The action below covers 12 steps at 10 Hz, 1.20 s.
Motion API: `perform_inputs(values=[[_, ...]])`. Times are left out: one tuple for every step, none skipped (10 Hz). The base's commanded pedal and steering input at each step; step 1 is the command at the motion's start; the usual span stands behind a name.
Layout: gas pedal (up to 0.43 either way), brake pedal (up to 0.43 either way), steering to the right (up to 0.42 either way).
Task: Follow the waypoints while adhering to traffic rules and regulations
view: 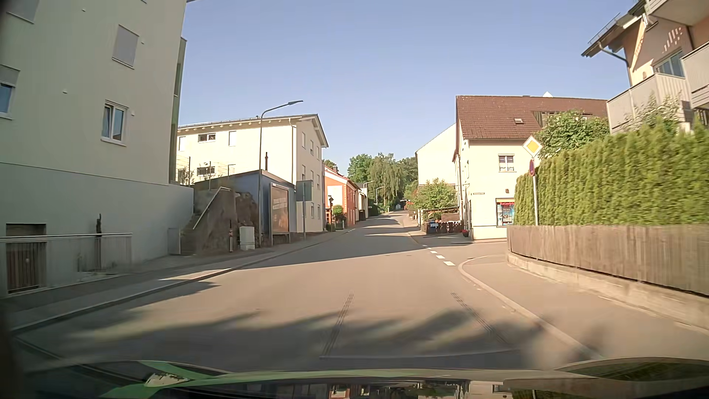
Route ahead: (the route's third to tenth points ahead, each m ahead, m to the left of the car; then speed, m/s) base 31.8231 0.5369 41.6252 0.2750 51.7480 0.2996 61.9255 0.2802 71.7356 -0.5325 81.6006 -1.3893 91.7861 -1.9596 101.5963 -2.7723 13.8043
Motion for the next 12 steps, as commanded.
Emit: perform_inputs(values=[[0.177, 0.0, 0.007], [0.189, 0.0, 0.006], [0.189, 0.0, 0.006], [0.197, 0.0, 0.005], [0.197, 0.0, 0.005], [0.197, 0.0, 0.005], [0.177, 0.0, 0.005], [0.177, 0.0, 0.005], [0.177, 0.0, 0.005], [0.189, 0.0, 0.004], [0.197, 0.0, 0.003], [0.209, 0.0, 0.001]])
